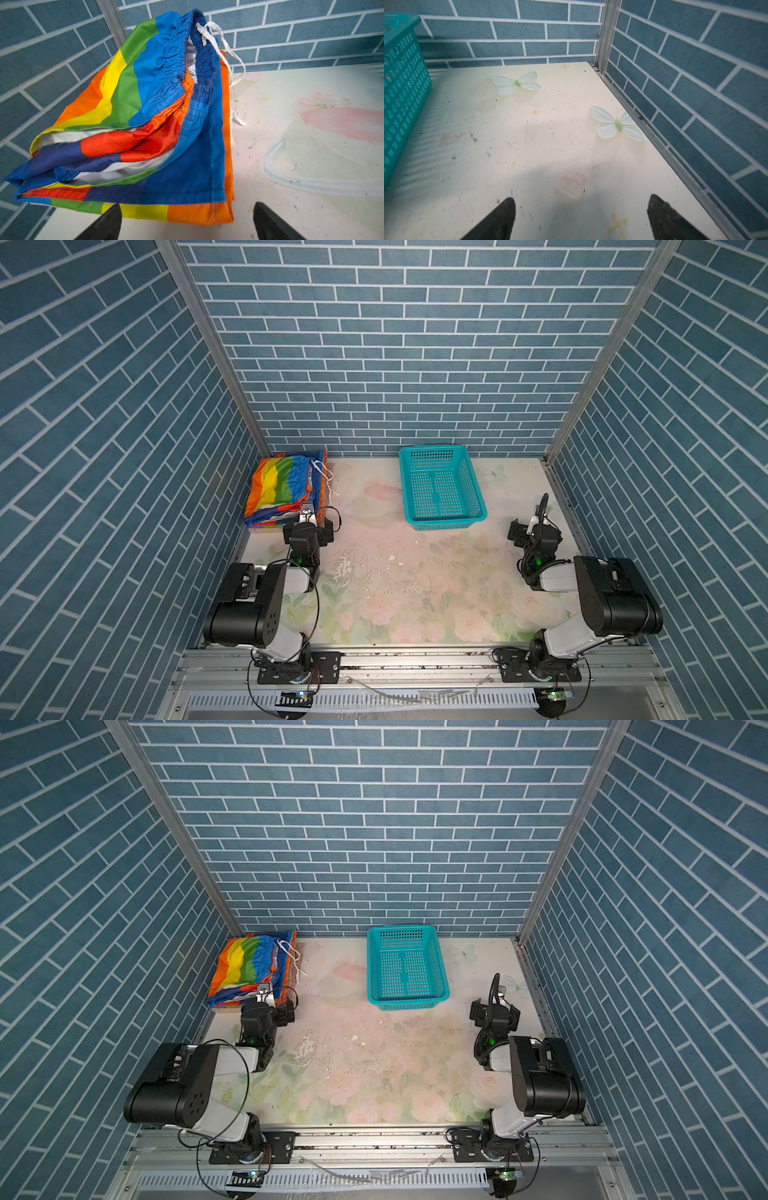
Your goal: Fold and stack the shorts
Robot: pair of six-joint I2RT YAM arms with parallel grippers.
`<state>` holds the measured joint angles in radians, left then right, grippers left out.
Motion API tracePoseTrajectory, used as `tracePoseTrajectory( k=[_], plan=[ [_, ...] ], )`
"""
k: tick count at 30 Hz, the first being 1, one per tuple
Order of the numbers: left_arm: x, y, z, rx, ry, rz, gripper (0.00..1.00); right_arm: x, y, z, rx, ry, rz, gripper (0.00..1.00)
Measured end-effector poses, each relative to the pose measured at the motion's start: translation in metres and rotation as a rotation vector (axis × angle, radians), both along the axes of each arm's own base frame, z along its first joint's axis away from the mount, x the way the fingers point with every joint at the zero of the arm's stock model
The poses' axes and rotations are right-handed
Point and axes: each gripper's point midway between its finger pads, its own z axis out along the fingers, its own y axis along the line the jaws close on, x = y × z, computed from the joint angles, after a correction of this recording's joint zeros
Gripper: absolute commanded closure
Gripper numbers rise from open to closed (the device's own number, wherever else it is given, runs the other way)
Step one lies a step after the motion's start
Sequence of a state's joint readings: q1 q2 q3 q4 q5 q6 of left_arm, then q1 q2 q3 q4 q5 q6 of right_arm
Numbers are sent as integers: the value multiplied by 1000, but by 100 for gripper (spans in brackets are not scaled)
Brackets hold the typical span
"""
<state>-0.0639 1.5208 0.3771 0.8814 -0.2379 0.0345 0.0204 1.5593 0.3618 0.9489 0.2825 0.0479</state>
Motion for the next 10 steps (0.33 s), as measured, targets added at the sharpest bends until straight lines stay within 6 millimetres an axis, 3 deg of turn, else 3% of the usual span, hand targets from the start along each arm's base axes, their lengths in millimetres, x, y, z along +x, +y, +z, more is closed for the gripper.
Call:
tracePoseTrajectory(
  k=[10],
  plan=[
    [0, 0, 0, 0, 0, 0, 0, -2, -1, -7, 15, 26, 14, 1]
  ],
)
